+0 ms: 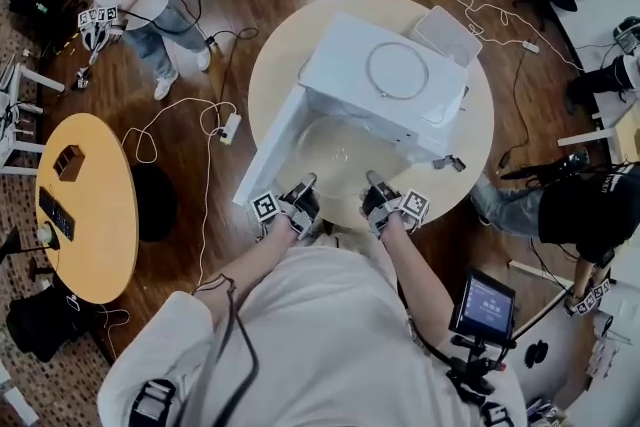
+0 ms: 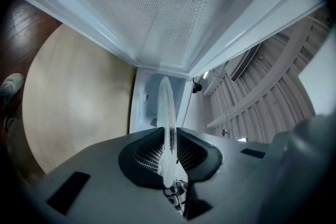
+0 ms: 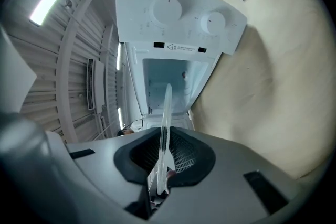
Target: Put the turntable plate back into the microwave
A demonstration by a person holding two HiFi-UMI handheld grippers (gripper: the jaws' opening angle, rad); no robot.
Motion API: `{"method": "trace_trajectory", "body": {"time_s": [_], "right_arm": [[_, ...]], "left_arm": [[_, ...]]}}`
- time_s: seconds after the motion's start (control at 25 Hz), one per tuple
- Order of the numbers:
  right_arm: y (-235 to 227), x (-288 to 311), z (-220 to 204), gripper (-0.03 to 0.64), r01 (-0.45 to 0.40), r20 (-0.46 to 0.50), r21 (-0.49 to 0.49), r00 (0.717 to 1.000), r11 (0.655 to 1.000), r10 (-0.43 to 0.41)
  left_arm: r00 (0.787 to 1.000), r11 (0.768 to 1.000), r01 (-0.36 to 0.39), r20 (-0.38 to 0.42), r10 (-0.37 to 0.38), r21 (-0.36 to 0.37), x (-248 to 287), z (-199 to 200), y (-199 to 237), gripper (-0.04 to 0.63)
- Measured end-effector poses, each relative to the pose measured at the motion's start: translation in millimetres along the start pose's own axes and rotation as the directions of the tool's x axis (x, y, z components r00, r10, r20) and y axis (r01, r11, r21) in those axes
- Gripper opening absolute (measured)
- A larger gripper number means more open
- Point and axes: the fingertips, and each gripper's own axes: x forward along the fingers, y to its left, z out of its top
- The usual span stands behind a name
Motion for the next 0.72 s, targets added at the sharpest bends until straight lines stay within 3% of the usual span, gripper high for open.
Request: {"method": "trace_trajectory", "body": {"time_s": [0.24,0.48,0.72], "right_arm": [[5.9,-7.3,-1.4,0.038,0.009,0.069,0.054,0.998,0.999,-0.013],[8.4,-13.1,-2.3,0.038,0.007,0.128,0.046,0.992,0.999,-0.013],[18.1,-11.5,0.9,0.04,-0.048,0.142,0.011,0.989,0.999,0.046]], "left_arm": [[1.0,0.998,-0.021,0.017,0.022,-0.055,0.8,1.1,4.4,0.054],[0.998,0.995,-0.051,0.04,0.054,-0.088,4.8,3.0,8.2,0.054],[0.997,0.998,-0.055,0.061,0.056,-0.023,12.8,6.9,-0.5,0.054]]}}
